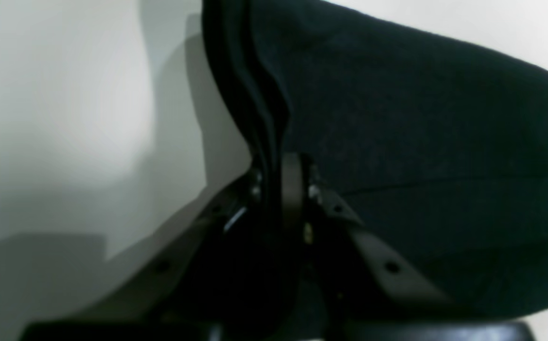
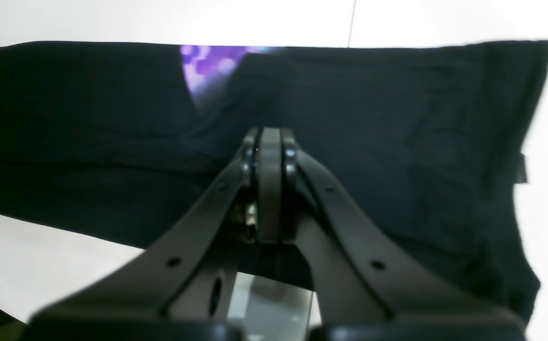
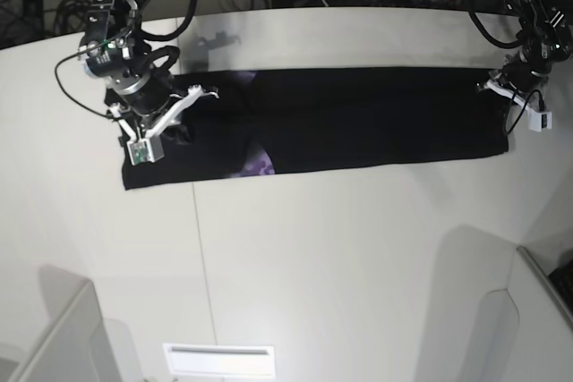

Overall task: Fold the T-shirt properly
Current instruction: 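Grasp the strip end with the left gripper and carry it toward the right gripper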

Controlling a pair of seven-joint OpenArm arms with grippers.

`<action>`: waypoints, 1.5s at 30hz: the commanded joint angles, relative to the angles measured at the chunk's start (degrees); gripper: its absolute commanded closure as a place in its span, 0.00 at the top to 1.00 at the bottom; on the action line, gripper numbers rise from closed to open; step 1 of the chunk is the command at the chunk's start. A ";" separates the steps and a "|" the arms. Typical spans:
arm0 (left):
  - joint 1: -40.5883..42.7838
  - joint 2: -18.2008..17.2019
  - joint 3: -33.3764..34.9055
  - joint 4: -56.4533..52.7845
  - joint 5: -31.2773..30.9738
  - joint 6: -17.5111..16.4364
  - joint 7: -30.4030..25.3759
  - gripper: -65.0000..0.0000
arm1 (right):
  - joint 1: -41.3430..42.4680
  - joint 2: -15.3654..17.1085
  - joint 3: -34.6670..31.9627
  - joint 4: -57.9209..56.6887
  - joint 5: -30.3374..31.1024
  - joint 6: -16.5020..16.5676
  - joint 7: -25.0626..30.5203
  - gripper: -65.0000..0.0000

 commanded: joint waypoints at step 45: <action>10.56 14.77 18.79 34.41 18.18 0.80 0.15 0.00 | 0.25 -3.00 0.39 1.08 0.62 0.10 1.30 0.00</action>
